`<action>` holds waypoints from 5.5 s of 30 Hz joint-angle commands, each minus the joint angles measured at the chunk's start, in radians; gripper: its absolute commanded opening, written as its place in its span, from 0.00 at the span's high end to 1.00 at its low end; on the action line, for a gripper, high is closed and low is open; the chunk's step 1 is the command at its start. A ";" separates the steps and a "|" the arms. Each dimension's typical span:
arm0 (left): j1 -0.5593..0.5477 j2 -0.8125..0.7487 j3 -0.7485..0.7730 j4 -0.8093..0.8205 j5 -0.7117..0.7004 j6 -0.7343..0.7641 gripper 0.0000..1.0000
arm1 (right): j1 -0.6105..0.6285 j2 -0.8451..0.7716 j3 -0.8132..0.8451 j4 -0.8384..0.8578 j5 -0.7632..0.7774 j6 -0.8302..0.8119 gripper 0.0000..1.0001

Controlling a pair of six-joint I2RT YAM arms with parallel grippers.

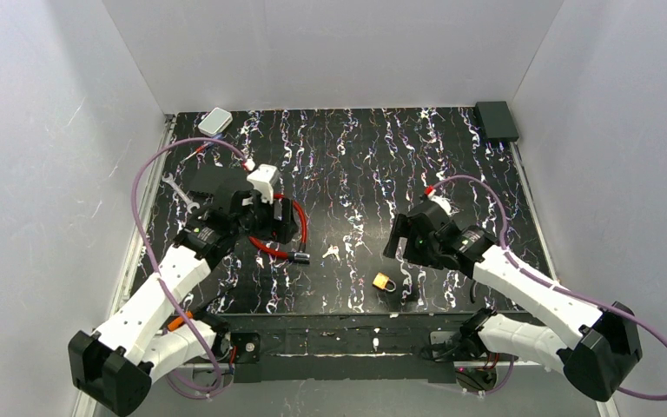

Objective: Unlock with the key

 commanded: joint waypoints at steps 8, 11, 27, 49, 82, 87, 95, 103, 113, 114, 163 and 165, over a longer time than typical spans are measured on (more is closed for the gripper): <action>-0.045 0.074 0.055 -0.047 -0.159 0.045 0.39 | 0.176 0.245 0.141 0.226 0.026 -0.255 0.00; -0.045 0.020 0.035 -0.038 -0.253 0.052 0.39 | 0.178 0.328 0.207 0.238 0.022 -0.317 0.02; -0.025 -0.281 -0.045 0.022 -0.557 0.048 0.37 | 0.184 0.666 0.464 0.236 -0.072 -0.452 0.12; -0.005 -0.397 -0.025 -0.181 -0.567 -0.035 0.08 | 0.203 0.768 0.549 0.193 -0.014 -0.443 0.17; -0.005 -0.363 -0.070 -0.123 -0.526 -0.012 0.07 | 0.237 0.954 0.629 0.112 0.037 -0.445 0.89; -0.005 -0.360 -0.071 -0.120 -0.518 -0.010 0.07 | 0.237 0.939 0.617 0.114 0.045 -0.437 0.99; -0.005 -0.361 -0.074 -0.113 -0.477 0.004 0.08 | 0.237 0.852 0.540 0.179 0.037 -0.393 0.99; -0.005 -0.363 -0.061 -0.127 -0.360 -0.031 0.06 | 0.238 0.706 0.420 0.273 0.041 -0.322 0.99; -0.005 -0.359 -0.054 -0.132 -0.174 -0.211 0.07 | 0.237 0.438 0.205 0.433 0.075 -0.211 0.99; -0.005 -0.356 -0.054 -0.129 -0.155 -0.226 0.07 | 0.237 0.415 0.186 0.454 0.075 -0.203 0.99; -0.047 -0.030 -0.244 0.472 0.264 -1.381 0.40 | 0.237 -0.003 -0.048 0.981 -0.113 0.022 0.99; -0.047 -0.041 -0.240 0.472 0.256 -1.385 0.40 | 0.237 0.006 -0.045 0.978 -0.111 0.026 0.99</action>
